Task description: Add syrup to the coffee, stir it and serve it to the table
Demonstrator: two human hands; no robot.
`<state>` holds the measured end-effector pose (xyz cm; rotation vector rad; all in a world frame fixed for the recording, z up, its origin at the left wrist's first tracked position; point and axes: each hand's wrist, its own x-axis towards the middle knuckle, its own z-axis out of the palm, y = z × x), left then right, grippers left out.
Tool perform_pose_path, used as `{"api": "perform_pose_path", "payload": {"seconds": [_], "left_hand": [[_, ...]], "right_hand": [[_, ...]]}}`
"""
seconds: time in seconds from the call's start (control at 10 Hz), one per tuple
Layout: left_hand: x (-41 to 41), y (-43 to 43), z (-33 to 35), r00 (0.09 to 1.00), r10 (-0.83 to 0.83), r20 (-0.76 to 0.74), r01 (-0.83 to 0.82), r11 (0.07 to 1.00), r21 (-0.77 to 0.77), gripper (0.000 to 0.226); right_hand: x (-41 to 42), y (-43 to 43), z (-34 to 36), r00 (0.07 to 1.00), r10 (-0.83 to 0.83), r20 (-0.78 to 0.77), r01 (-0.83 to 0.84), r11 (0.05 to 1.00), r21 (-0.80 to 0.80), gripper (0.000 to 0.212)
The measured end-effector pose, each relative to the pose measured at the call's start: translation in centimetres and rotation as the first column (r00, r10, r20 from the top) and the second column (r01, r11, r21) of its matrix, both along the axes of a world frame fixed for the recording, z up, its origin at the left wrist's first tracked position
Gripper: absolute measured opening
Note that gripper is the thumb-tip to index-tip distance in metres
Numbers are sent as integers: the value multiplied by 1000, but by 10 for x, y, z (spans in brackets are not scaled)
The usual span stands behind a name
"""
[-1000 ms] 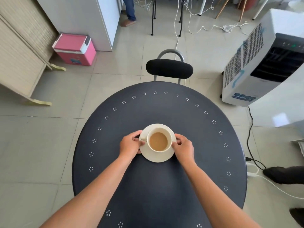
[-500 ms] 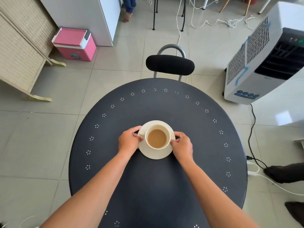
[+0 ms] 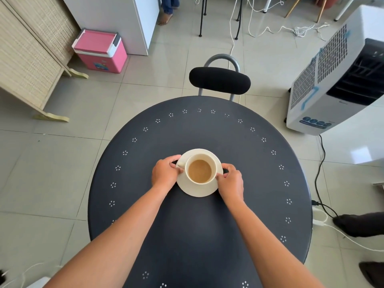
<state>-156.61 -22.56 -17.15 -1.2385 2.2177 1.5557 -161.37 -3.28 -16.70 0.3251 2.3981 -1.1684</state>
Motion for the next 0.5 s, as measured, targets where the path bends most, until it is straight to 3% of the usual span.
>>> {"api": "perform_pose_path", "payload": {"seconds": [0.4,0.5], "left_hand": [[9,-3,2,996,-88,-26,87,995,-50,50],[21,-2,6,996,-92,-18,89,989,-117,47]], "right_hand": [[8,9,6,997,69,-43,-70,998,-9,37],[22,19,10,998,6,-58,-7,1000,-21,40]]}}
